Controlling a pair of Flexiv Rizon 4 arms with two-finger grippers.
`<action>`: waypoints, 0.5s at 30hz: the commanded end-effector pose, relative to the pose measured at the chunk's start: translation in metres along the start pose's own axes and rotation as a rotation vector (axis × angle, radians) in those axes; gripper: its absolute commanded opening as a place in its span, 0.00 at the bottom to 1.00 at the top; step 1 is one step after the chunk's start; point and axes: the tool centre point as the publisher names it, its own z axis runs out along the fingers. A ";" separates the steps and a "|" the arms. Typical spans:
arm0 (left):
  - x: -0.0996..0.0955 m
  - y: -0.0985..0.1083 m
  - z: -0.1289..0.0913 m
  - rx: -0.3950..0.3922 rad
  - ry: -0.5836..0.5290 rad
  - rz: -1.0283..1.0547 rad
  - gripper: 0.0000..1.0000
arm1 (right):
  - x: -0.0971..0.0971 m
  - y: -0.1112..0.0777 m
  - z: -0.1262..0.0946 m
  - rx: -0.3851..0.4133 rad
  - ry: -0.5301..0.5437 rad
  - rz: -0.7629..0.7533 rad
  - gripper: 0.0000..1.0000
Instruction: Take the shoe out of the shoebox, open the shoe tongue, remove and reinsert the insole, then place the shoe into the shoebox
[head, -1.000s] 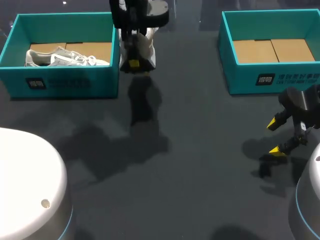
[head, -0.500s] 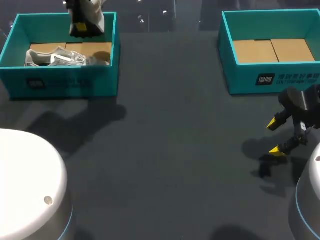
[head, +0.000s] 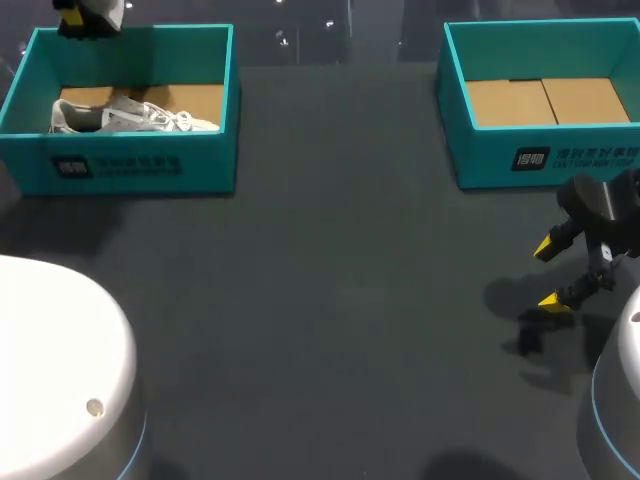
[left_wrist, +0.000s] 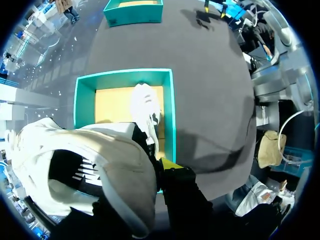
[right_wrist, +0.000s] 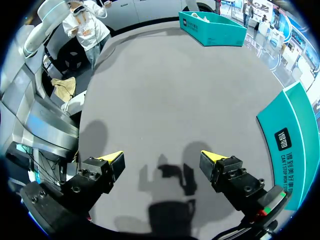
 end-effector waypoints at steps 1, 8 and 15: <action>-0.032 0.023 0.005 0.002 0.065 0.030 0.00 | 0.001 0.000 0.000 0.002 -0.002 0.001 1.00; -0.051 0.044 0.016 0.002 0.059 0.115 0.00 | 0.001 0.000 0.000 0.002 -0.002 0.001 1.00; -0.066 0.064 0.026 -0.016 0.026 0.243 0.00 | 0.001 0.000 0.000 0.002 -0.002 0.001 1.00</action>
